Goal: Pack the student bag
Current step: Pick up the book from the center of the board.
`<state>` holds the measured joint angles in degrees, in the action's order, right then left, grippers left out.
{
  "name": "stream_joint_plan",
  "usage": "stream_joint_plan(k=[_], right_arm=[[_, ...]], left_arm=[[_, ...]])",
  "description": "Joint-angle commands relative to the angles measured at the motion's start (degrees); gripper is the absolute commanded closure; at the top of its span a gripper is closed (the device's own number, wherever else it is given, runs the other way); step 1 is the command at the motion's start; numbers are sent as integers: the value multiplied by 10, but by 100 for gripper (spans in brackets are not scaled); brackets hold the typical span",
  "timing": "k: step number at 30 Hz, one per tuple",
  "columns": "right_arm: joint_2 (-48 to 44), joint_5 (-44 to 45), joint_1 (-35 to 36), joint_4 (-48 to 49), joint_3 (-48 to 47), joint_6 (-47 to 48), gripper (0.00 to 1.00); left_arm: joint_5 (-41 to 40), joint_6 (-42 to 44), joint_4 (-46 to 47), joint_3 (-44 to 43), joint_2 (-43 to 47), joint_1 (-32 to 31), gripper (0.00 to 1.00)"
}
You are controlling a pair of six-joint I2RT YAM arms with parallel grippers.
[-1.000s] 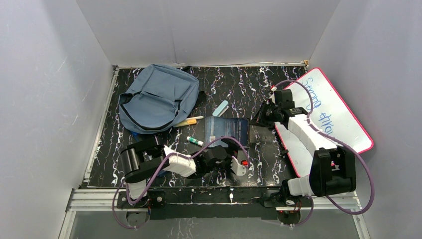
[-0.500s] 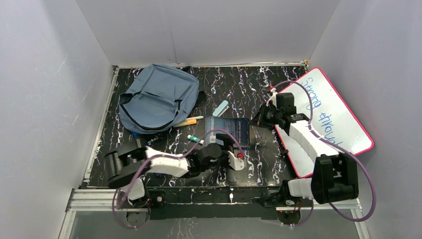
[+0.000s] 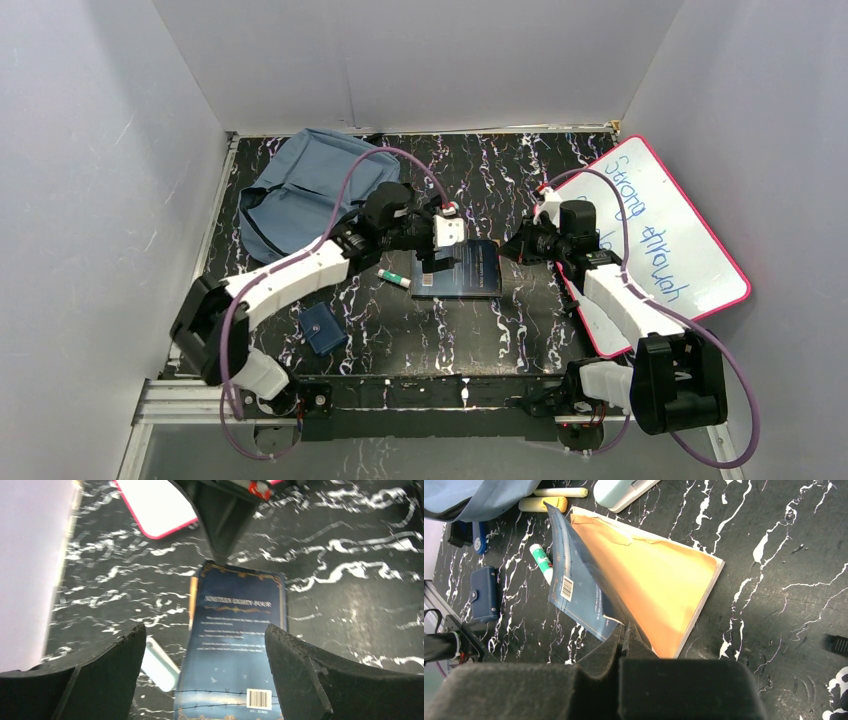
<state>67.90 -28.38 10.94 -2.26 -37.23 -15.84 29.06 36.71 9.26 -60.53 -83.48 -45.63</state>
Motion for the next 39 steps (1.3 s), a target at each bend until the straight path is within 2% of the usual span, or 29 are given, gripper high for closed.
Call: stream_joint_plan(k=[1,6,13,24,33,38,39], right_arm=[[-19,-26,0,44,9,24,100],[-27,-29,1,51,12,22,100],[-31,-34,1,47,14,23,100],[-37,-32,1,45,16,26,100],[-39,-28,1,42,16,29,100],[-42,-18,2,39,15,30,100],[-44,-16,2,39,15,30,100]], left_arm=[[140,77,-135,-63,-59,25,16],[171,118,-205,-148,-140,29,16],[151,86,-110,-165,-182,33,16],[182,88,-163,-238,-268,34,21],[180,87,-191,-269,-296,35,43],[190,85,-195,-272,-295,34,60],[192,81,-195,-273,-296,34,68]])
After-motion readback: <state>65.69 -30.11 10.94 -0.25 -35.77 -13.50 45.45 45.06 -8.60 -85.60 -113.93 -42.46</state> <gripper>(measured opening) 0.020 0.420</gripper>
